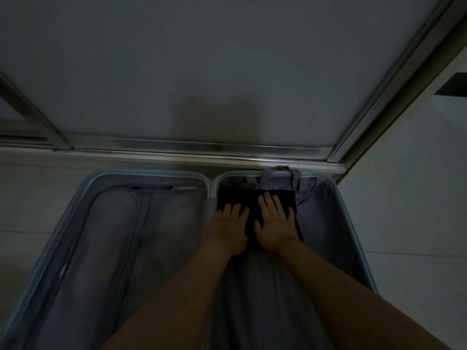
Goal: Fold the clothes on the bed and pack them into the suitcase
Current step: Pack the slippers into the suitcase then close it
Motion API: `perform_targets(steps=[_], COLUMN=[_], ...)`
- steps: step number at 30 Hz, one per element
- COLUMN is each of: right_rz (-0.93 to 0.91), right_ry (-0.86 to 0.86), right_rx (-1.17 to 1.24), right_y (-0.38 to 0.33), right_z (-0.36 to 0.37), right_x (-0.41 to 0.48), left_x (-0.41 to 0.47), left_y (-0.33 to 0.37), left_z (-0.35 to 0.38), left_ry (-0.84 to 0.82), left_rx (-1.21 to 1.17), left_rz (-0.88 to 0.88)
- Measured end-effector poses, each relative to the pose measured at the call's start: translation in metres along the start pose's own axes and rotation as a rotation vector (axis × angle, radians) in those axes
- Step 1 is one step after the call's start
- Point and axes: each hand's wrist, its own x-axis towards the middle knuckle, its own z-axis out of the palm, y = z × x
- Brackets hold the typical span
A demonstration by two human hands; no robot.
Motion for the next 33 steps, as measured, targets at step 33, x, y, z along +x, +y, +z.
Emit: perform_targets(steps=[33], right_rz=[-1.257], right_ry=[-0.238], right_rx=[0.216], right_y=[-0.845], right_z=[-0.176], right_x=[-0.325], left_x=[-0.775], left_y=[-0.452], left_z=[-0.228], left_ry=[0.637], left_rx=[-0.366], left_rz=[-1.283])
